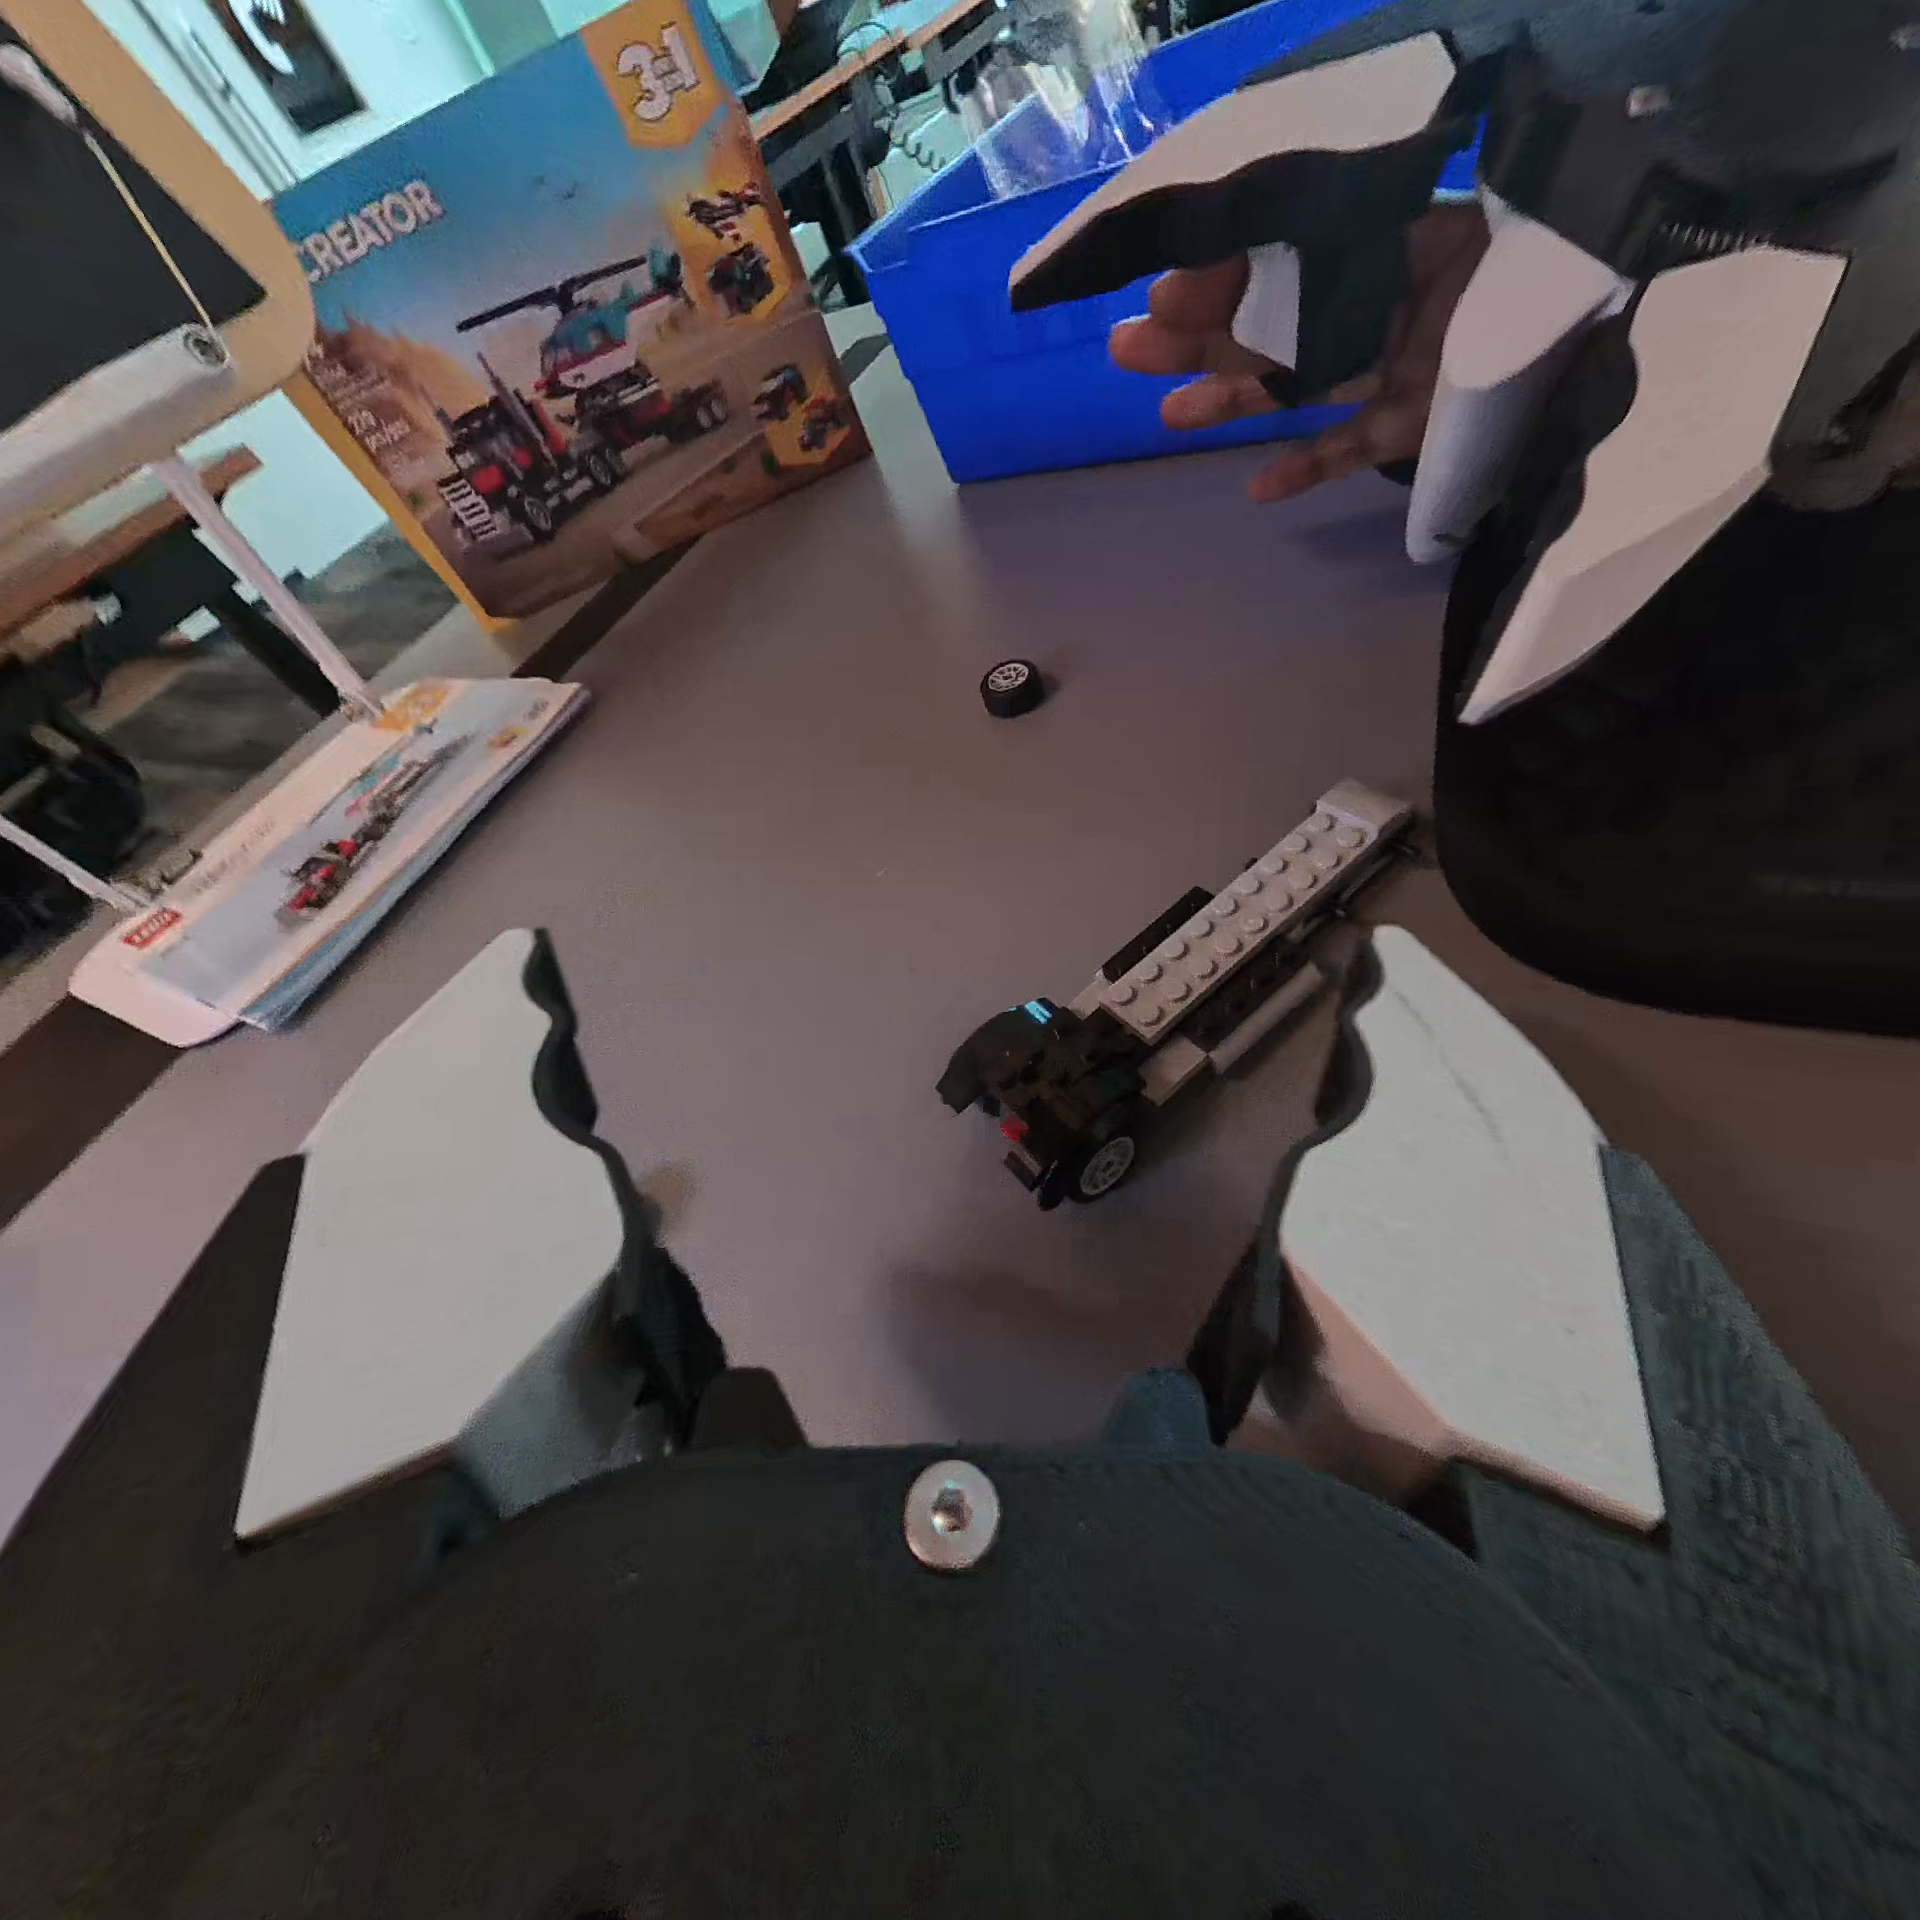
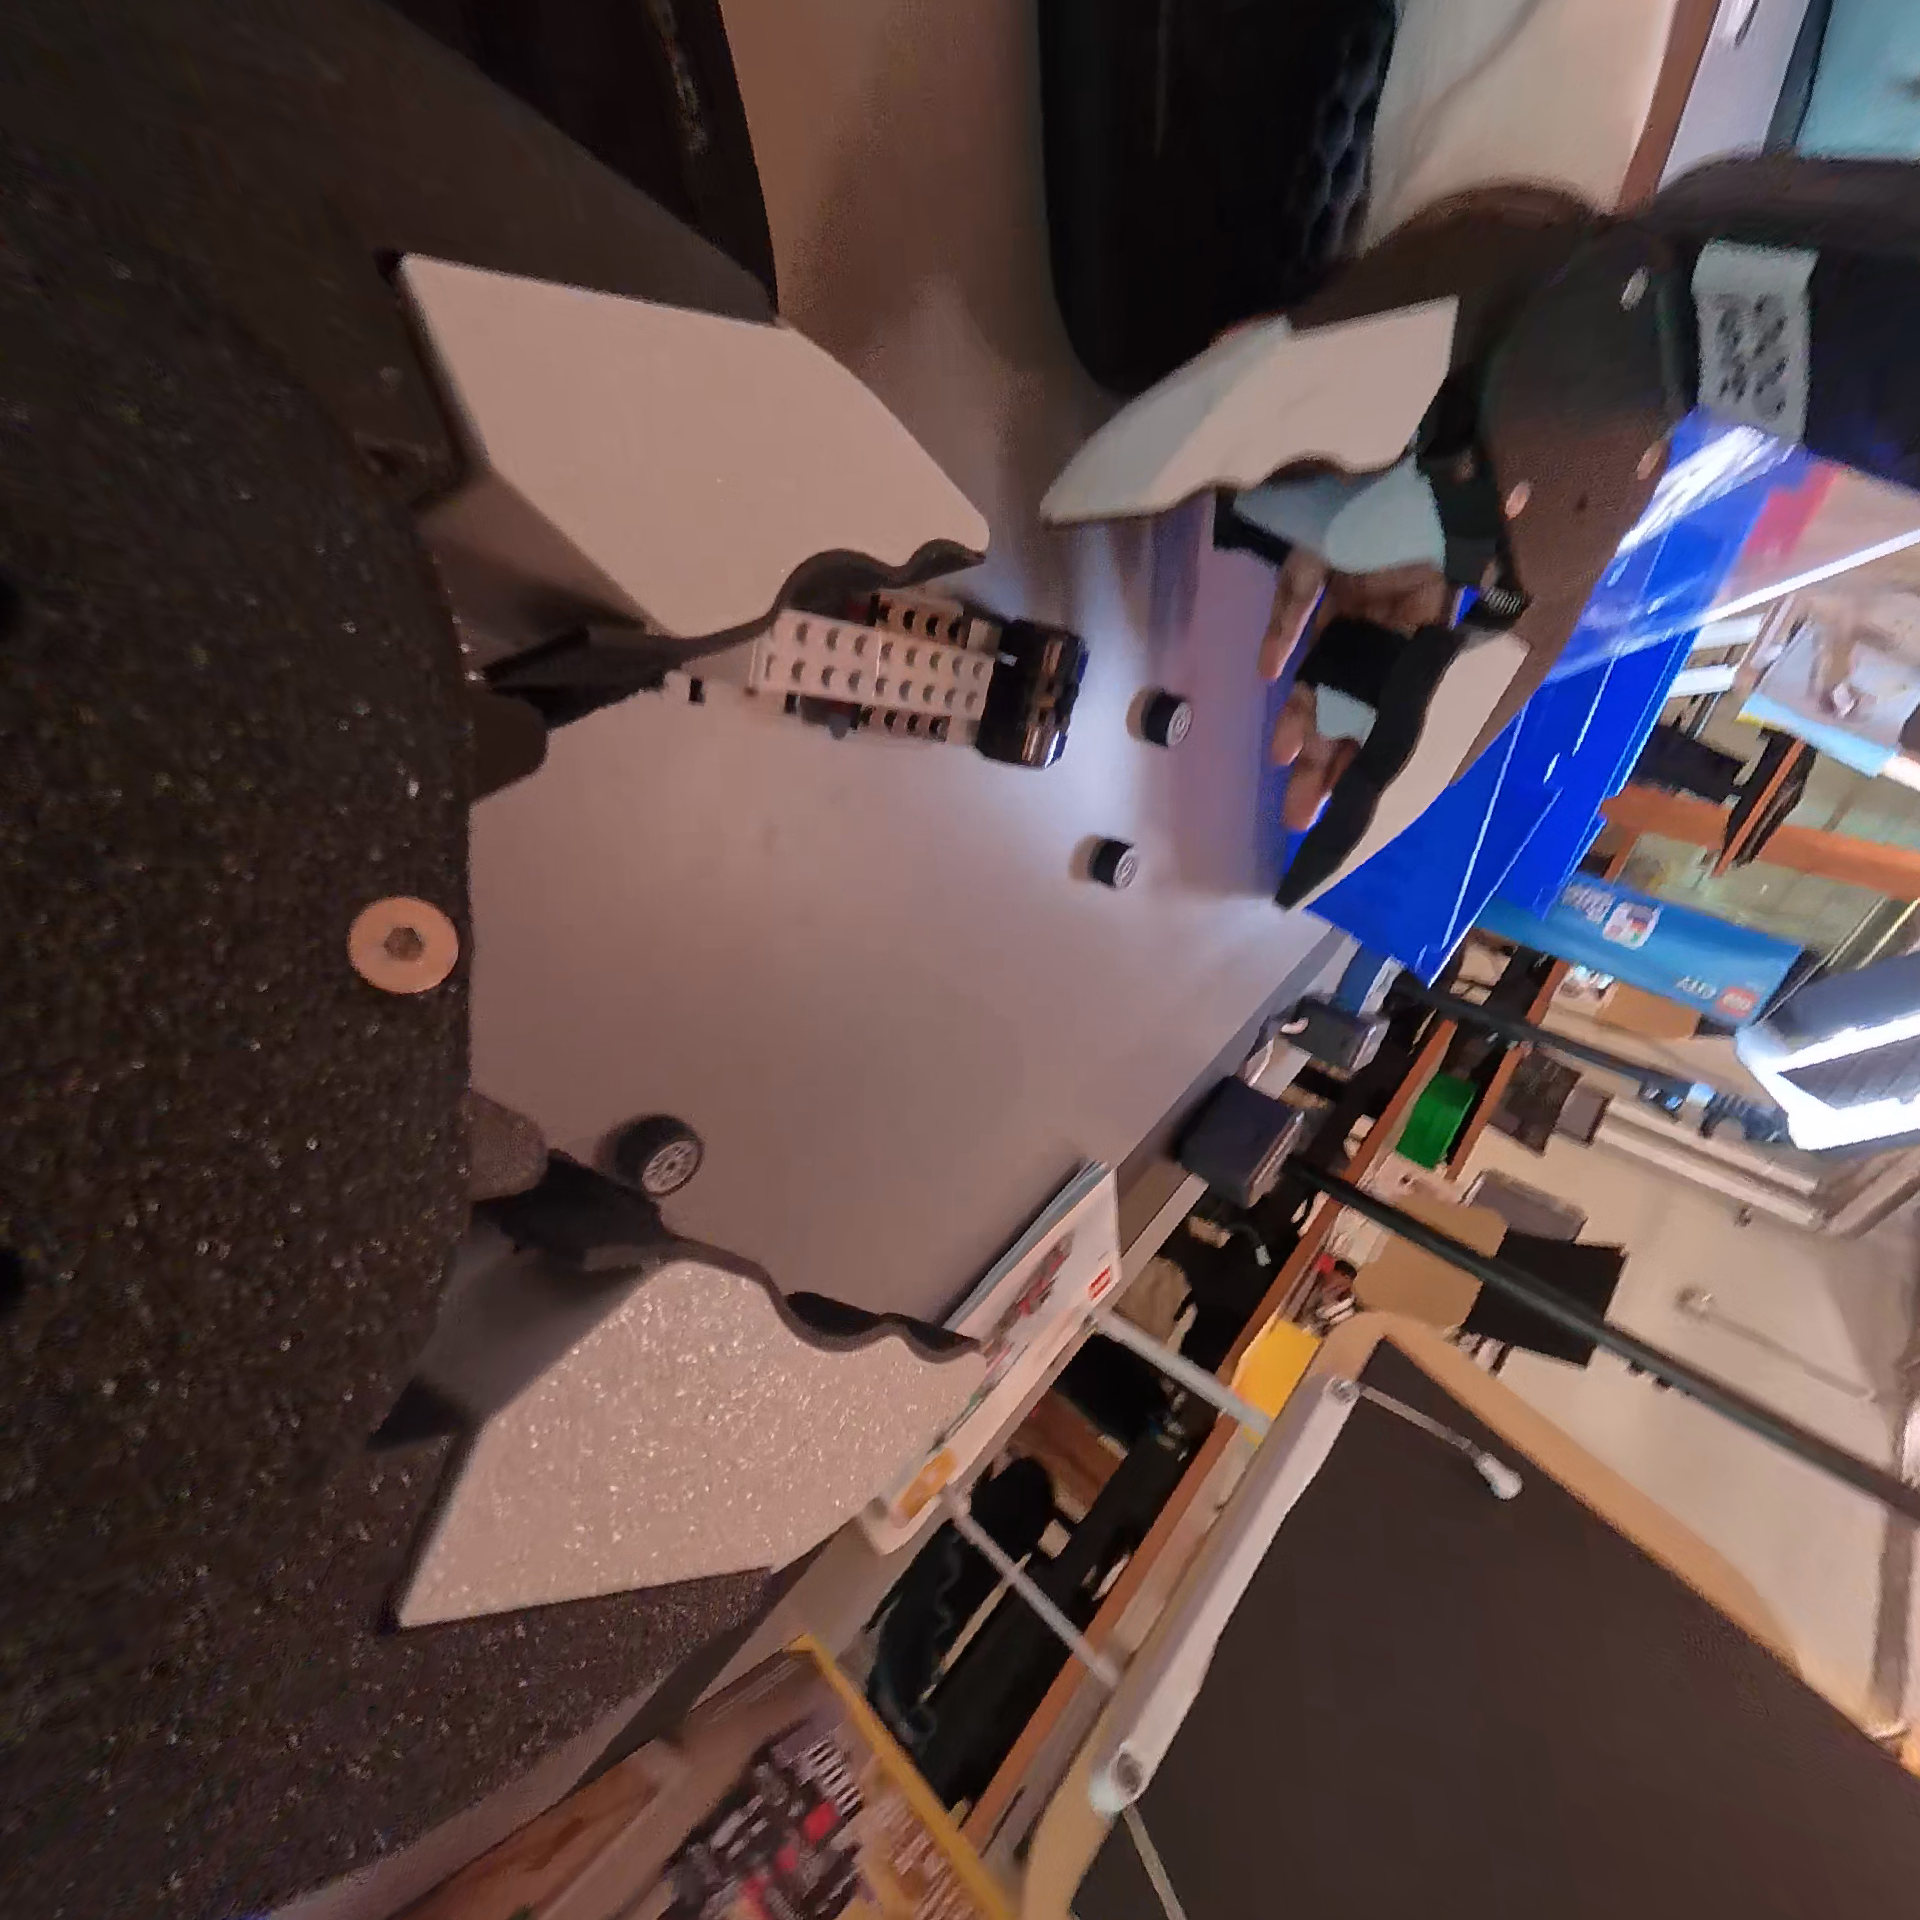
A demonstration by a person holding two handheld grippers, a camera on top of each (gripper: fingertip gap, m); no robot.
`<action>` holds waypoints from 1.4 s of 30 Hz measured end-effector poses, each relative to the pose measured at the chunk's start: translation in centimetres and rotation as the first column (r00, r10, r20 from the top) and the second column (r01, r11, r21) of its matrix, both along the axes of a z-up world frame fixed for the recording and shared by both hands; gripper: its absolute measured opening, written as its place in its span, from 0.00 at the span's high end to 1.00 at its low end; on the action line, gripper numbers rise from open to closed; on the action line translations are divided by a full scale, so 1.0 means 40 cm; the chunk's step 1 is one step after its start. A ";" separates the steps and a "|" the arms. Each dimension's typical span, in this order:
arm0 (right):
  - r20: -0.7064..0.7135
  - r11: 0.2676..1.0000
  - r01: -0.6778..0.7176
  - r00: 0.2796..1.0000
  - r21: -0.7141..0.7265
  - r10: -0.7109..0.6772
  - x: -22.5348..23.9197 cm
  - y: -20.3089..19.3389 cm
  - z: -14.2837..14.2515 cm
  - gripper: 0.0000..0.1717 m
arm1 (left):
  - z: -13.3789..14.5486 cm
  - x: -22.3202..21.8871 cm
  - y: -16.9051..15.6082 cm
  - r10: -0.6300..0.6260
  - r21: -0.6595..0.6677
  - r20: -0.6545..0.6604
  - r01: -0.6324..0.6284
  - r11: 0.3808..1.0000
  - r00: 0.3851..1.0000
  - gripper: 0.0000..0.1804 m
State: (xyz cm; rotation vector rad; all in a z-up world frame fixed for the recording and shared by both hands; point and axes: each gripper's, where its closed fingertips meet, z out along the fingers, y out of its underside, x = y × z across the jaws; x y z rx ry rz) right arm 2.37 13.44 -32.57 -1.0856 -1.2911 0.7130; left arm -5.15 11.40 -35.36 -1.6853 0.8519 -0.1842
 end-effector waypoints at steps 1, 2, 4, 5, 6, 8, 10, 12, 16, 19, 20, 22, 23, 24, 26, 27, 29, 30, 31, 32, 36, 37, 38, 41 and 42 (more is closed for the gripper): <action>0.006 0.999 0.039 0.999 -0.011 -0.039 0.007 0.018 -0.004 0.24 | 0.002 -0.002 0.003 0.015 -0.009 0.022 -0.015 1.000 1.000 0.22; 0.015 0.995 0.094 0.995 -0.027 -0.094 0.017 0.041 -0.009 0.24 | 0.004 -0.013 0.009 0.047 -0.011 0.032 -0.047 0.999 0.998 0.21; 0.072 0.974 0.215 0.975 -0.075 -0.209 0.044 0.094 -0.039 0.26 | -0.004 -0.061 0.029 0.165 -0.030 0.007 -0.165 0.986 0.986 0.21; 0.116 0.961 0.257 0.963 -0.101 -0.245 0.056 0.113 -0.059 0.26 | -0.014 -0.090 0.039 0.230 -0.045 -0.018 -0.230 0.972 0.973 0.21; 0.158 0.949 0.293 0.949 -0.116 -0.273 0.068 0.127 -0.074 0.27 | -0.024 -0.117 0.046 0.285 -0.053 -0.047 -0.288 0.956 0.957 0.21; 0.187 0.936 0.331 0.933 -0.116 -0.307 0.081 0.141 -0.083 0.28 | -0.041 -0.150 0.052 0.346 -0.064 -0.099 -0.353 0.933 0.933 0.21; 0.192 0.939 0.329 0.932 -0.103 -0.306 0.080 0.138 -0.085 0.28 | -0.045 -0.155 0.052 0.361 -0.086 -0.085 -0.368 0.926 0.929 0.21; 0.219 0.942 0.324 0.929 -0.085 -0.299 0.076 0.135 -0.094 0.28 | -0.047 -0.157 0.052 0.366 -0.093 -0.088 -0.373 0.923 0.927 0.21; 0.298 0.945 0.326 0.906 -0.039 -0.300 0.076 0.133 -0.123 0.28 | -0.047 -0.157 0.051 0.365 -0.089 -0.094 -0.373 0.923 0.926 0.21; 0.319 0.946 0.322 0.900 -0.031 -0.296 0.076 0.131 -0.131 0.30 | -0.047 -0.152 0.048 0.350 -0.092 -0.099 -0.359 0.929 0.931 0.23; 0.316 0.948 0.317 0.903 -0.034 -0.291 0.076 0.129 -0.130 0.32 | -0.048 -0.146 0.045 0.332 -0.096 -0.103 -0.341 0.935 0.938 0.23; 0.304 0.956 0.288 0.916 -0.050 -0.260 0.073 0.119 -0.125 0.39 | -0.047 -0.116 0.034 0.251 -0.105 -0.103 -0.261 0.959 0.963 0.24; 0.291 0.967 0.247 0.932 -0.070 -0.217 0.066 0.105 -0.120 0.43 | -0.037 -0.092 0.026 0.191 -0.091 -0.096 -0.200 0.976 0.977 0.26; 0.272 0.976 0.195 0.949 -0.096 -0.163 0.058 0.086 -0.113 0.49 | -0.022 -0.065 0.015 0.125 -0.061 -0.088 -0.131 0.990 0.988 0.29; 0.244 0.986 0.072 0.969 -0.148 -0.035 0.045 0.043 -0.102 0.60 | 0.004 -0.011 -0.013 -0.017 0.018 -0.095 0.019 1.000 0.995 0.41; 0.251 0.985 0.011 0.968 -0.172 0.033 0.042 0.020 -0.101 0.66 | 0.003 0.014 -0.031 -0.095 0.028 -0.119 0.099 0.995 0.988 0.47; 0.329 0.969 -0.086 0.930 -0.233 0.162 0.040 -0.027 -0.117 0.70 | -0.022 0.045 -0.057 -0.194 -0.047 -0.183 0.189 0.981 0.964 0.54; 0.373 0.955 -0.123 0.901 -0.269 0.221 0.037 -0.049 -0.127 0.70 | -0.037 0.053 -0.065 -0.234 -0.090 -0.232 0.218 0.972 0.944 0.56; 0.411 0.937 -0.156 0.867 -0.312 0.281 0.033 -0.073 -0.135 0.70 | -0.050 0.054 -0.067 -0.266 -0.120 -0.296 0.240 0.963 0.917 0.57; 0.441 0.915 -0.180 0.832 -0.361 0.338 0.027 -0.097 -0.141 0.70 | -0.059 0.052 -0.063 -0.287 -0.139 -0.358 0.254 0.957 0.889 0.58; 0.568 0.879 -0.108 0.725 -0.465 0.390 0.004 -0.110 -0.174 0.77 | -0.065 0.083 -0.035 -0.371 -0.201 -0.375 0.316 0.927 0.849 0.64; 0.596 0.876 -0.090 0.700 -0.473 0.394 0.006 -0.108 -0.182 0.80 | -0.061 0.097 -0.027 -0.384 -0.202 -0.345 0.332 0.921 0.856 0.64; 0.609 0.873 -0.078 0.687 -0.481 0.397 0.009 -0.109 -0.185 0.81 | -0.058 0.112 -0.021 -0.400 -0.198 -0.320 0.352 0.915 0.859 0.65; 0.606 0.871 -0.050 0.699 -0.488 0.380 0.016 -0.111 -0.186 0.83 | -0.060 0.149 -0.011 -0.442 -0.191 -0.291 0.402 0.896 0.848 0.69; 0.605 0.875 -0.044 0.706 -0.483 0.369 0.019 -0.112 -0.187 0.85 | -0.065 0.158 -0.012 -0.454 -0.197 -0.294 0.411 0.890 0.841 0.70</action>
